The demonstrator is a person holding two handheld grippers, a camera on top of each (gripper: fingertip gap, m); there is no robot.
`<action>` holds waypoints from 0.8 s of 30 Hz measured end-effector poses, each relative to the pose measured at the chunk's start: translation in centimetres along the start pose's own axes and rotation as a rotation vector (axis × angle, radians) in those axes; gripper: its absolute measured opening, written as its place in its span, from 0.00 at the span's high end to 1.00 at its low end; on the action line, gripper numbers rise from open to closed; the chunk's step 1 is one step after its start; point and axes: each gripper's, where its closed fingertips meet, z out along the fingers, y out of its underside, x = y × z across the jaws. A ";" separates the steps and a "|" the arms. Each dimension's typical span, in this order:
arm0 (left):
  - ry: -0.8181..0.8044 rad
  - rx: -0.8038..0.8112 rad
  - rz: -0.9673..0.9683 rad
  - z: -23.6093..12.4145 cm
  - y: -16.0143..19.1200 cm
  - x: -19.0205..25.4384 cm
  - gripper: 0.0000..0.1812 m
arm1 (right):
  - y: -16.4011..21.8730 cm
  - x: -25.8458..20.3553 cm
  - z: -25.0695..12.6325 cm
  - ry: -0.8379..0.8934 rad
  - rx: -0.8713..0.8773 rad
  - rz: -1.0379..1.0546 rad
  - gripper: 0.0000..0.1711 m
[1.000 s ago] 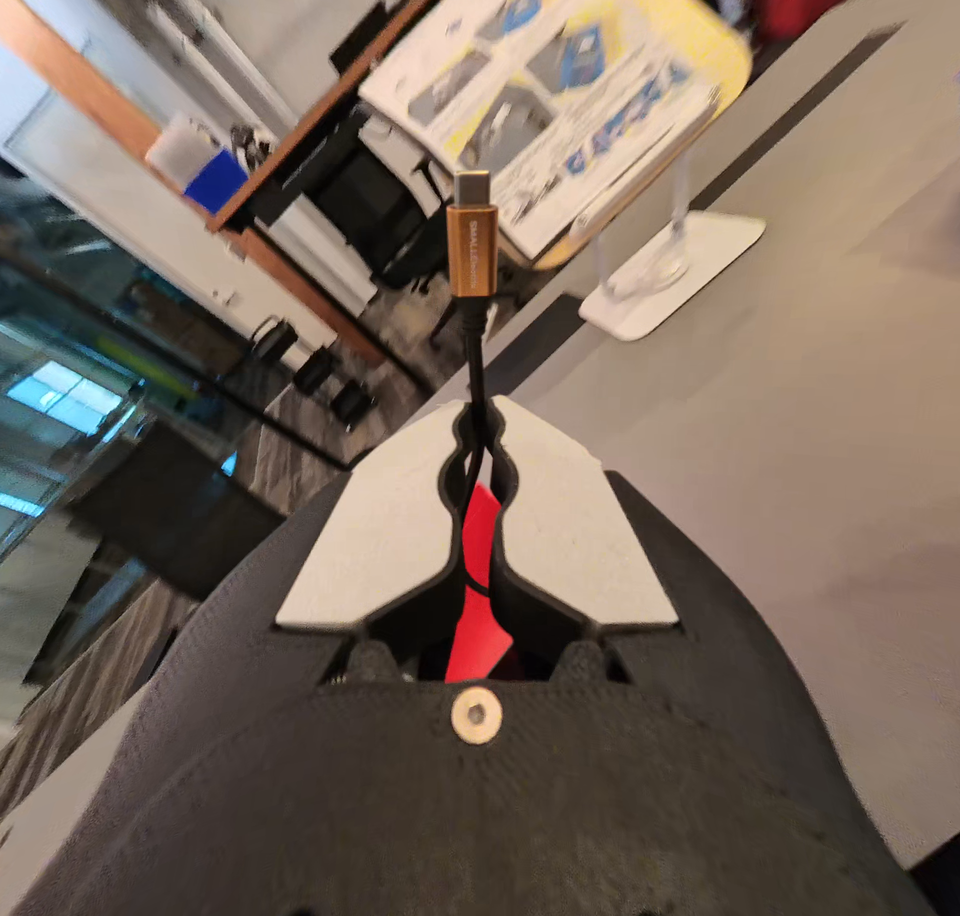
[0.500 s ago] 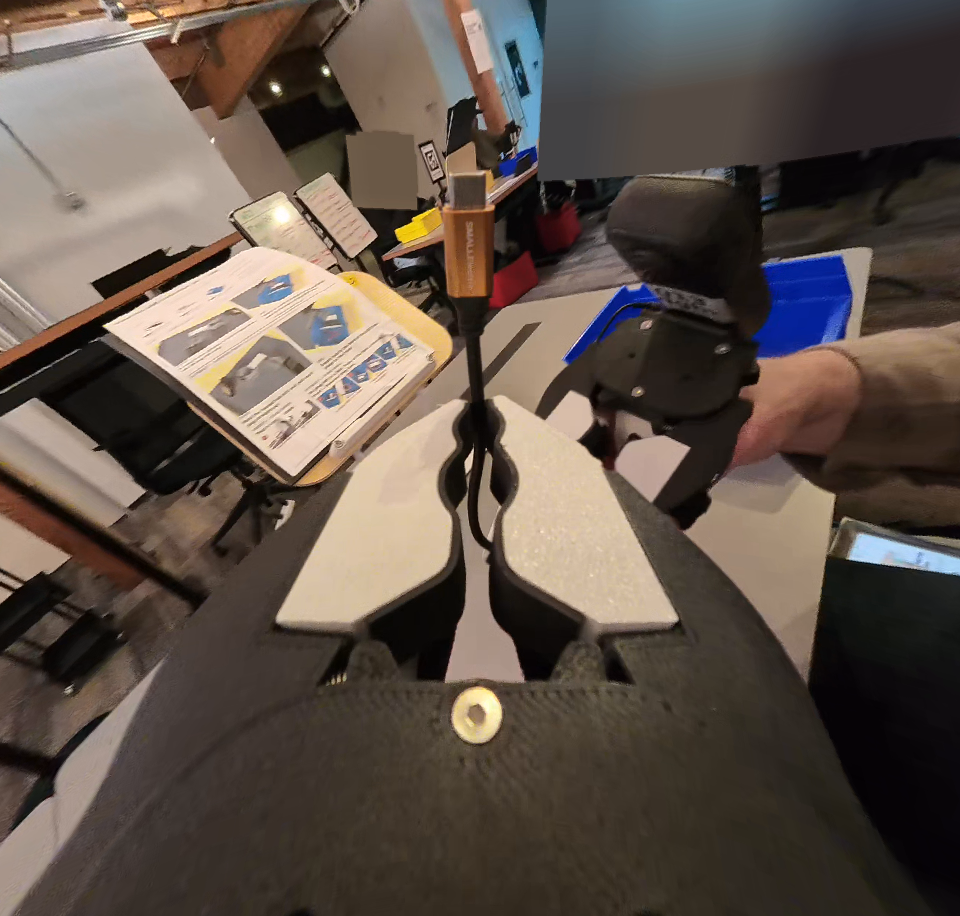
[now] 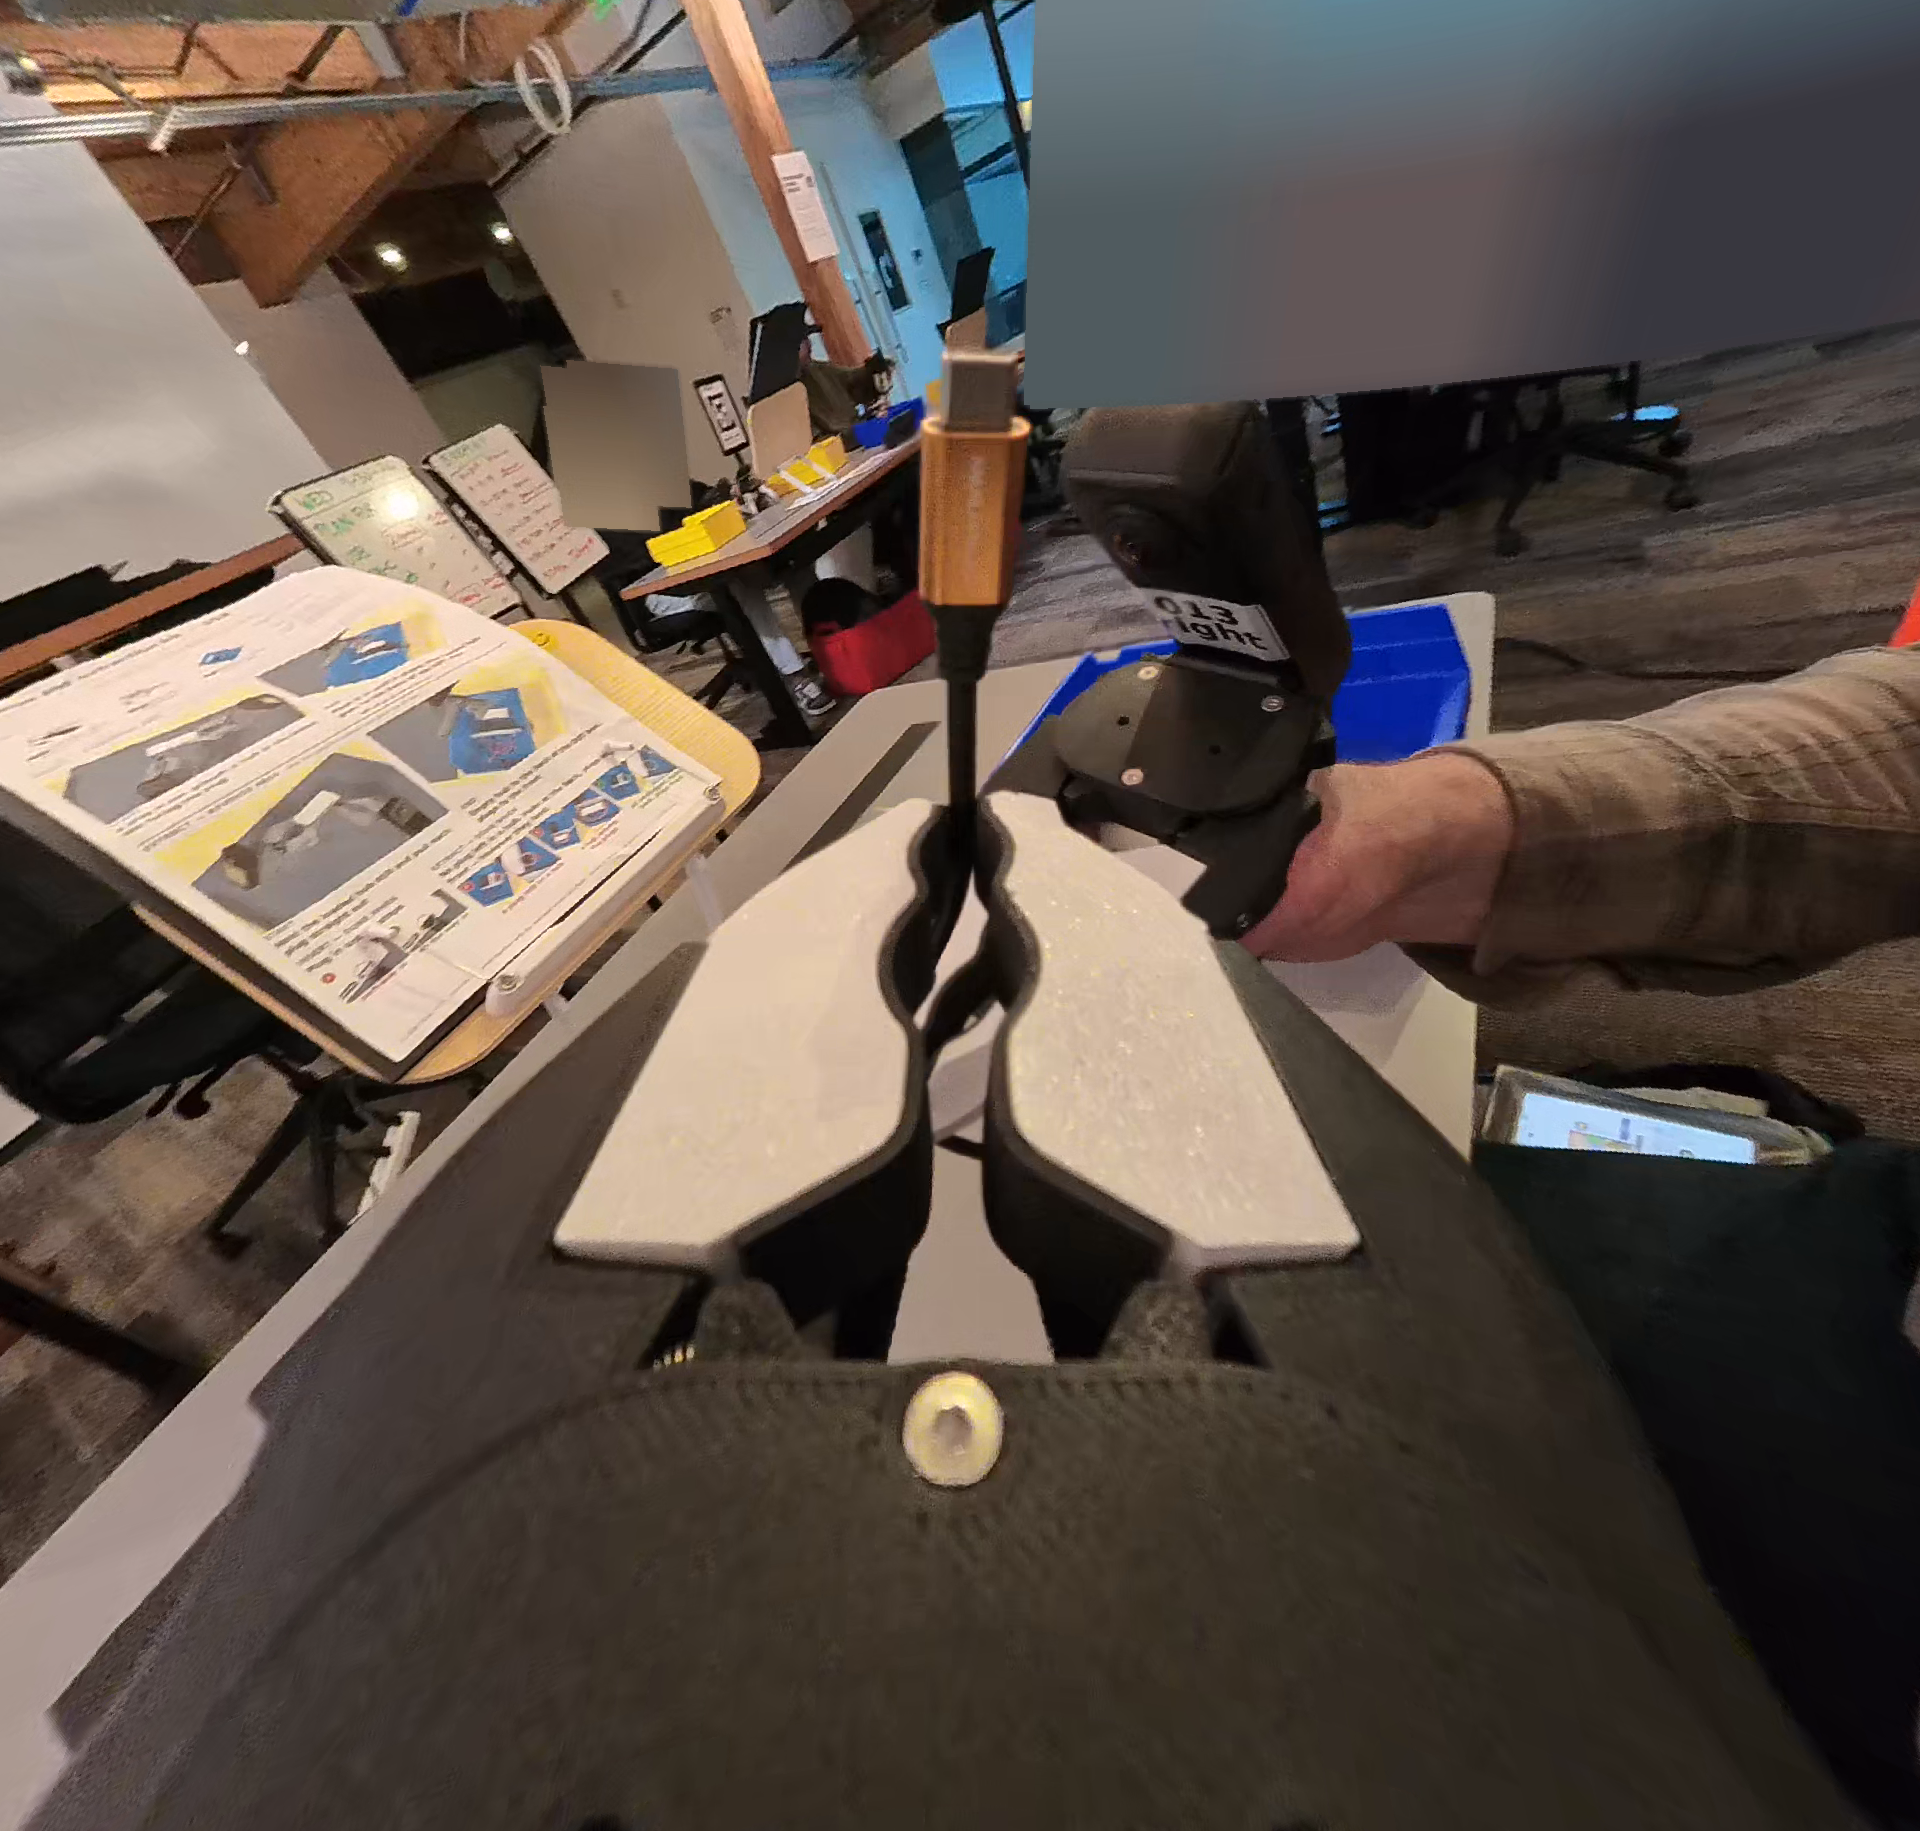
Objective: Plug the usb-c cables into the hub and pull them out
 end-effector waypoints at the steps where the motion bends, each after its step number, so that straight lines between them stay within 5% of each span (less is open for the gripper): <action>1: 0.020 0.013 -0.005 0.1 -0.1 0.4 0.98 | 0.0 0.4 -0.5 0.019 0.002 0.002 1.00; 7: 0.124 -0.009 0.008 0.6 0.1 2.6 0.80 | -0.6 4.0 -6.0 0.161 0.002 -0.013 1.00; 15: 0.079 -0.046 0.024 0.1 0.9 1.0 0.81 | 0.7 12.6 -21.5 0.586 -0.187 -0.141 1.00; 20: 0.063 -0.087 0.053 0.1 1.7 0.7 0.83 | 4.4 16.1 -31.5 0.840 -0.435 -0.199 0.99; 24: 0.057 -0.125 0.064 0.3 2.7 0.5 0.83 | 9.2 17.4 -36.1 0.955 -0.580 -0.185 0.99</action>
